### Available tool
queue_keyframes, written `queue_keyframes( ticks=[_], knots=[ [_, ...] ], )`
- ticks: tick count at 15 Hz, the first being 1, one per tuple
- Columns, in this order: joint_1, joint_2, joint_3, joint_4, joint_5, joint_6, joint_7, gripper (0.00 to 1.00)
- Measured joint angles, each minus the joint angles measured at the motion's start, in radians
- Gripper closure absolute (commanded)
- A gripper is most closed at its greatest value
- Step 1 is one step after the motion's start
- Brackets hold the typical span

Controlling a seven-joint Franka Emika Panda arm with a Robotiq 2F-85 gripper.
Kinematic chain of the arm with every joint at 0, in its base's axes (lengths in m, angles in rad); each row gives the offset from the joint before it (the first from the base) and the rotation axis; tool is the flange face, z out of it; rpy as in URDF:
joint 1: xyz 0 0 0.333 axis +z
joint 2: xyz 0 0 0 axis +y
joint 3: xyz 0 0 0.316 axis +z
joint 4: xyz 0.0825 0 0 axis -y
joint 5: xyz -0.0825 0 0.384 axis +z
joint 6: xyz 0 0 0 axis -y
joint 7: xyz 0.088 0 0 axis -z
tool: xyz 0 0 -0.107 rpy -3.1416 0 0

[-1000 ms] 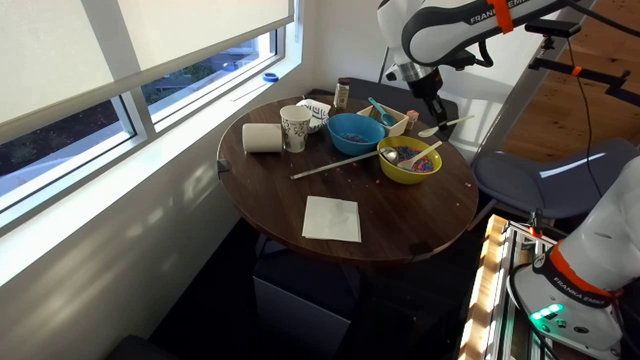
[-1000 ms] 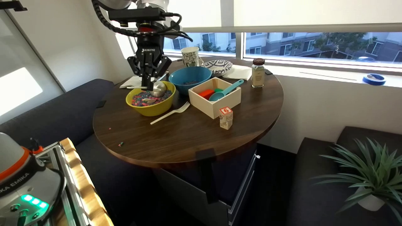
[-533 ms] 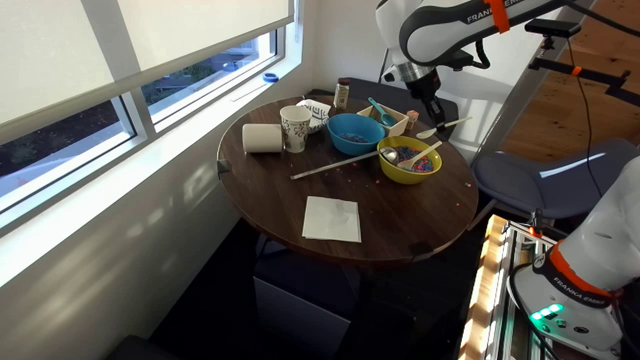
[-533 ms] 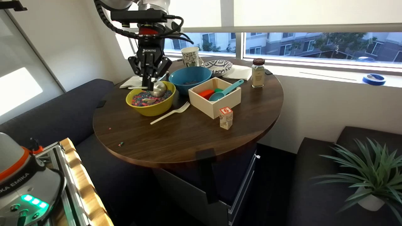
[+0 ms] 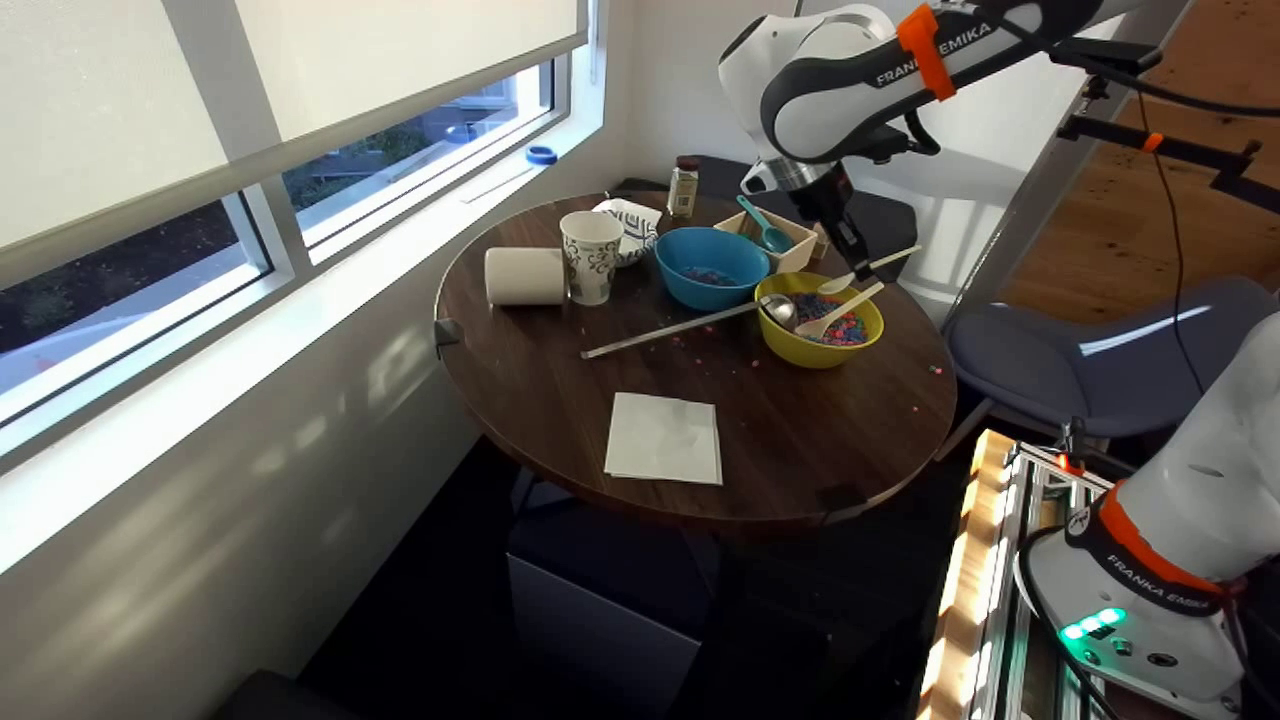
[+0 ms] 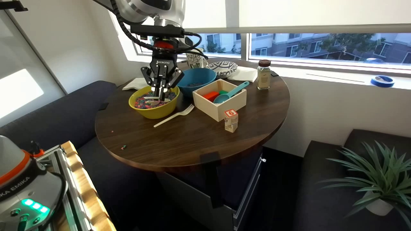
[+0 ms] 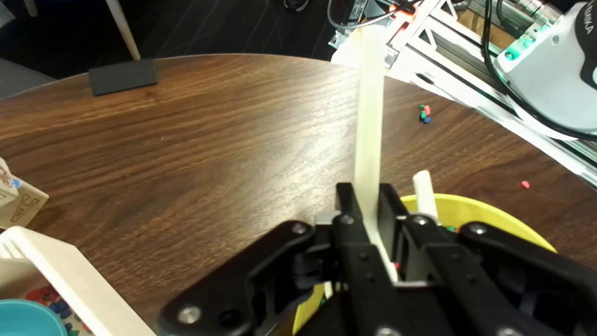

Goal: Use the white spoon to place some cereal from the yellow bowl into the blue bowl.

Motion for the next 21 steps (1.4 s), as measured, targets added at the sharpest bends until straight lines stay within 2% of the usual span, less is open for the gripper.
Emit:
queue_keyframes(
  ticks=[5, 12, 21],
  knots=[
    [0.000, 0.081, 0.011, 0.061, -0.003, -0.011, -0.030, 0.96],
    [0.001, 0.174, 0.036, 0.167, -0.019, -0.125, -0.049, 0.96],
    [0.039, 0.308, 0.072, 0.282, -0.056, -0.216, 0.013, 0.96]
  ],
)
